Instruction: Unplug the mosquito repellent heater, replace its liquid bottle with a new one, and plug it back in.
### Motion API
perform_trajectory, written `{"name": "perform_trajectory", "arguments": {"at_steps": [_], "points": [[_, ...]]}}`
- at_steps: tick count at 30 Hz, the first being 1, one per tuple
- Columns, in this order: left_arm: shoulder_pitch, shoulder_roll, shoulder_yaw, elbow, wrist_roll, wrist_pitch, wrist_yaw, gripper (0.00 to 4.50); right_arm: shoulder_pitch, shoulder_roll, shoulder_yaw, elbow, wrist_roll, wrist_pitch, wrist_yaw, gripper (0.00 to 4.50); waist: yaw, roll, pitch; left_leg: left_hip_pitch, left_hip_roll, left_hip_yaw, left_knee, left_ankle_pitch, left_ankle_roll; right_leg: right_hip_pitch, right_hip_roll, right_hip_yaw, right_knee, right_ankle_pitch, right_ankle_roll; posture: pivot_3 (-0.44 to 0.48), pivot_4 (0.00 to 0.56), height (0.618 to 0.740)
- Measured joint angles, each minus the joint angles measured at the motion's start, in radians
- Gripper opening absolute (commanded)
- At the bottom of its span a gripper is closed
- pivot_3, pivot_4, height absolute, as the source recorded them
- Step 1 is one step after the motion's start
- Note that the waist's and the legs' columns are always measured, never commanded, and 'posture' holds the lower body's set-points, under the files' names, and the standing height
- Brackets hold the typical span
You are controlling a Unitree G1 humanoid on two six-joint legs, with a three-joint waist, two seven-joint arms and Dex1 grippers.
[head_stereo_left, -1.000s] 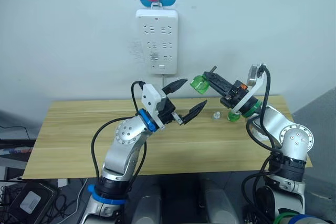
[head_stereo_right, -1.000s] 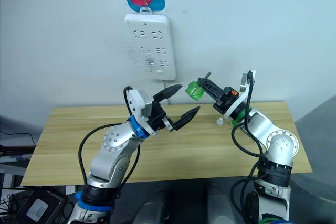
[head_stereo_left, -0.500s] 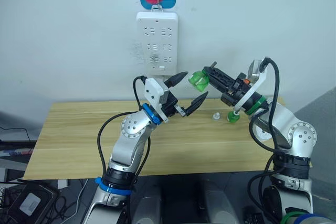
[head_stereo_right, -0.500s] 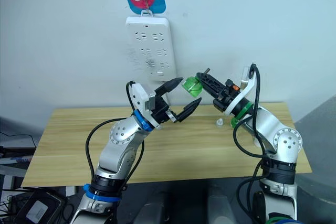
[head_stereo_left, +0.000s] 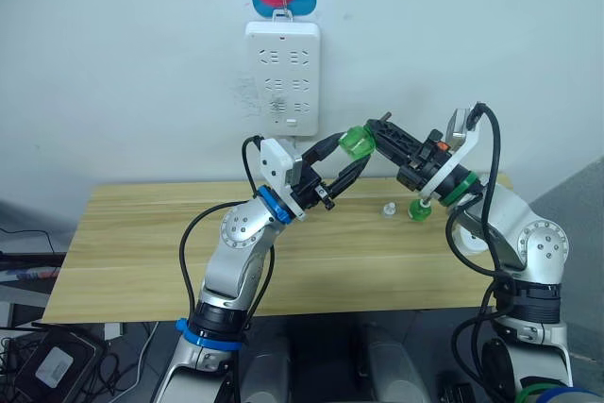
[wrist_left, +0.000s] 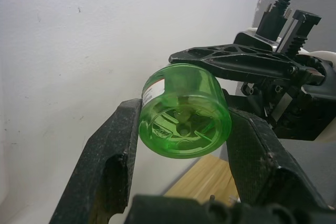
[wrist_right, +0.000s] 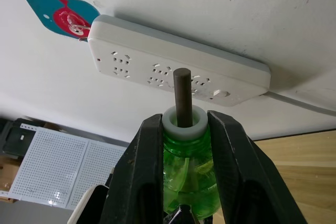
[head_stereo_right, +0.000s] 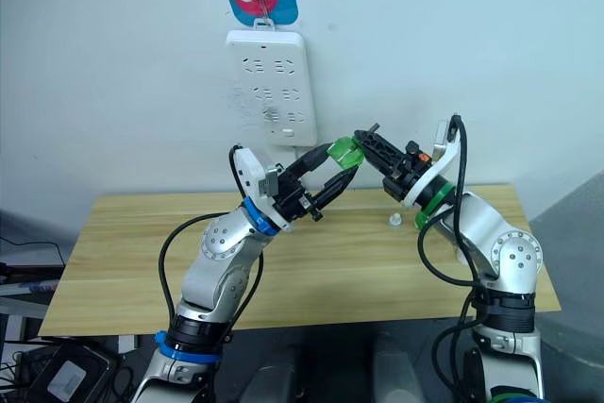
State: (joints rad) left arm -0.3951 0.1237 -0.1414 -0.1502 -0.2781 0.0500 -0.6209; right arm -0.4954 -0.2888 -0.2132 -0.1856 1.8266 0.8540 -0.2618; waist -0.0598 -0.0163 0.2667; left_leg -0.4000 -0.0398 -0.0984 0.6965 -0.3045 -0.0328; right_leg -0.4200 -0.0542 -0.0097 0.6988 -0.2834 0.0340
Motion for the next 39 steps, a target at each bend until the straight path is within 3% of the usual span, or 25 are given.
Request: {"name": "perform_trajectory", "arguments": {"at_steps": [4, 10, 14, 15, 20, 25, 28, 33, 39], "points": [[0.000, 0.000, -0.002, 0.000, 0.004, -0.004, 0.001, 2.22, 0.005, -0.012, 0.013, -0.009, 0.003, -0.013, 0.001, 0.87, 0.000, 0.000, 0.000, 0.000, 0.000, 0.000, 0.000, 0.000, 0.000, 0.000, 0.000, 0.000, 0.000, 0.000, 0.000, -0.080, 0.200, 0.740], [-0.003, 0.009, 0.018, 0.000, 0.007, 0.002, 0.022, 2.22, 0.006, -0.053, 0.044, -0.021, 0.004, 0.002, 0.038, 2.89, 0.001, 0.001, -0.001, 0.000, 0.000, 0.000, 0.000, 0.000, 0.000, 0.000, 0.000, 0.000, 0.000, 0.000, 0.000, -0.088, 0.196, 0.740], [-0.046, 0.036, 0.034, -0.005, -0.079, 0.140, 0.009, 2.22, 0.034, -0.234, 0.075, -0.059, -0.021, 0.108, 0.130, 4.31, 0.011, 0.001, -0.002, -0.001, -0.001, -0.001, 0.001, 0.000, 0.001, 0.000, 0.000, -0.001, -0.001, 0.000, 0.001, -0.088, 0.195, 0.740], [-0.057, 0.051, 0.050, -0.012, -0.109, 0.182, 0.002, 2.22, 0.044, -0.277, 0.073, -0.064, -0.035, 0.129, 0.152, 4.48, 0.009, 0.001, -0.002, -0.001, -0.001, -0.001, 0.001, 0.000, 0.001, 0.000, 0.000, -0.001, -0.001, 0.000, 0.001, -0.087, 0.201, 0.740], [-0.109, 0.114, 0.122, -0.041, -0.332, 0.467, -0.019, 2.22, 0.053, -0.477, 0.063, -0.065, -0.103, 0.212, 0.280, 4.48, 0.003, 0.001, -0.003, 0.000, 0.000, 0.001, 0.001, 0.000, 0.002, 0.000, 0.001, -0.001, -0.001, 0.000, 0.001, -0.091, 0.210, 0.740], [-0.171, 0.253, 0.317, 0.035, -0.837, 0.938, -0.020, 2.22, 0.033, -0.744, 0.189, 0.017, -0.570, 0.214, 0.422, 4.48, -0.002, 0.001, -0.003, 0.000, 0.000, 0.001, 0.001, 0.000, 0.002, 0.000, 0.002, -0.001, -0.001, 0.000, 0.001, -0.107, 0.223, 0.740], [-0.188, 0.275, 0.366, 0.058, -0.986, 1.059, -0.002, 2.22, 0.030, -0.763, 0.258, 0.085, -0.754, 0.203, 0.485, 4.48, -0.004, 0.001, -0.003, 0.000, 0.000, 0.002, 0.001, 0.000, 0.002, 0.000, 0.001, -0.001, -0.002, 0.000, 0.001, -0.106, 0.231, 0.740], [-0.178, 0.284, 0.355, 0.060, -1.037, 1.130, 0.006, 2.22, -0.003, -0.735, 0.313, 0.202, -0.961, 0.209, 0.549, 4.48, 0.000, 0.000, -0.002, 0.000, 0.000, 0.002, 0.001, 0.000, 0.002, 0.000, 0.000, -0.001, -0.001, 0.000, 0.001, -0.096, 0.243, 0.740], [-0.152, 0.278, 0.345, 0.035, -1.038, 1.133, 0.046, 2.22, -0.039, -0.670, 0.312, 0.330, -1.085, 0.282, 0.558, 4.48, 0.002, 0.000, -0.002, 0.000, 0.000, 0.002, 0.001, 0.000, 0.002, 0.000, 0.000, 0.001, -0.002, 0.000, 0.001, -0.090, 0.256, 0.740]]}}
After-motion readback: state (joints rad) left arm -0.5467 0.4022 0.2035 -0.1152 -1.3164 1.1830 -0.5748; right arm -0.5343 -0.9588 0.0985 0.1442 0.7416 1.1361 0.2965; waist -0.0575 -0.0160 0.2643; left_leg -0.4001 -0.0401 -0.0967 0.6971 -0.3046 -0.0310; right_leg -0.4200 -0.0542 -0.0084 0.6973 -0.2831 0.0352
